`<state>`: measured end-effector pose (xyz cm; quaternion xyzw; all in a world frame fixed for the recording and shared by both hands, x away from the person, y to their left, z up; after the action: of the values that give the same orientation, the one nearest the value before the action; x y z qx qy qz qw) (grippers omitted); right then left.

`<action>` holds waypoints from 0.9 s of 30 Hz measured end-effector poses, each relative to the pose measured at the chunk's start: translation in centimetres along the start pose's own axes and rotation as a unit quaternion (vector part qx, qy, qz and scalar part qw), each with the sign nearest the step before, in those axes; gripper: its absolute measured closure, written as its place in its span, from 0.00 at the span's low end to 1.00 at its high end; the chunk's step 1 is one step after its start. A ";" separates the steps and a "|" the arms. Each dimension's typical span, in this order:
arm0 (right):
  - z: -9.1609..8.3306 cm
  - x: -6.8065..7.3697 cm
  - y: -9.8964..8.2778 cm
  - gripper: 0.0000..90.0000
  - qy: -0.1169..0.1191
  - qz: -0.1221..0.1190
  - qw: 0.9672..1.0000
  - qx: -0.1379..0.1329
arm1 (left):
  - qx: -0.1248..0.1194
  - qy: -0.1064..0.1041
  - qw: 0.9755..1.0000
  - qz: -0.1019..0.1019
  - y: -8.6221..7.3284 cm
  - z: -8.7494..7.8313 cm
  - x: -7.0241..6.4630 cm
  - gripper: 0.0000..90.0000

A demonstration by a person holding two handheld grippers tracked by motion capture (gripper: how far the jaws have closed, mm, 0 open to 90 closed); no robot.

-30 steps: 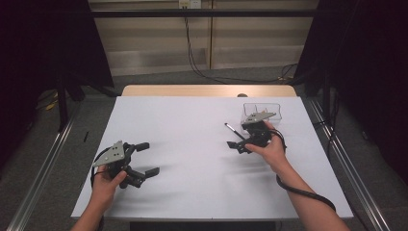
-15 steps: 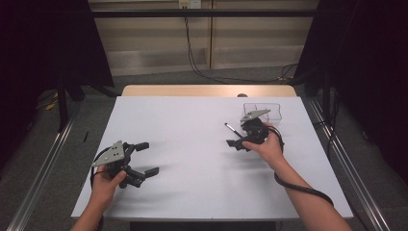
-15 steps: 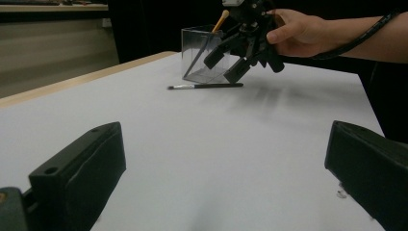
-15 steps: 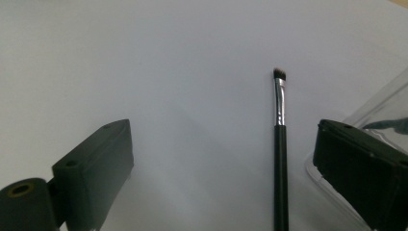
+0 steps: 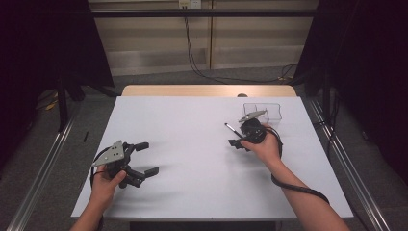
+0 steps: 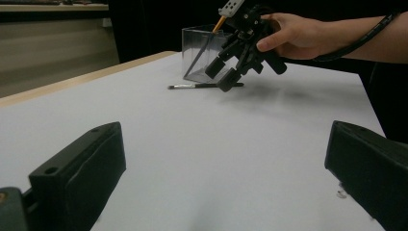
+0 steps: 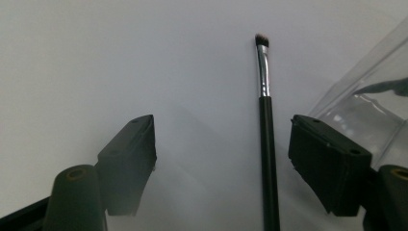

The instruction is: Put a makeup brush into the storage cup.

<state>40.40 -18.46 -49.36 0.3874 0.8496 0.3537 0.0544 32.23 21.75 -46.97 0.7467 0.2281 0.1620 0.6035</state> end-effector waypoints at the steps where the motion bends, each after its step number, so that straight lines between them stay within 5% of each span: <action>1: 0.0 0.0 0.0 0.29 -0.002 -0.001 1.000 0.001 | 0.000 0.000 1.000 0.000 0.0 0.0 0.0 0.01; 18: 0.4 -0.5 -0.4 0.45 0.008 0.026 0.999 0.028 | -0.002 0.000 1.000 -0.001 0.0 0.0 0.1 0.01; 27: -0.2 -0.3 -0.3 0.79 0.017 0.025 0.998 0.058 | -0.002 0.000 1.000 0.002 0.1 0.0 0.1 0.00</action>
<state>40.36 -18.90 -49.49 0.4052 0.8595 0.3114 0.0079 32.28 21.80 -46.89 0.7460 0.2266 0.1633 0.6045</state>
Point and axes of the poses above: each handheld gripper's, and its own axes: z roughly forward along the jaws, y roughly out of its top, x roughly to its left, the point moved 3 cm from there along z, roughly forward along the jaws, and after that the axes turned 11 degrees about y, right-handed, at the moved point
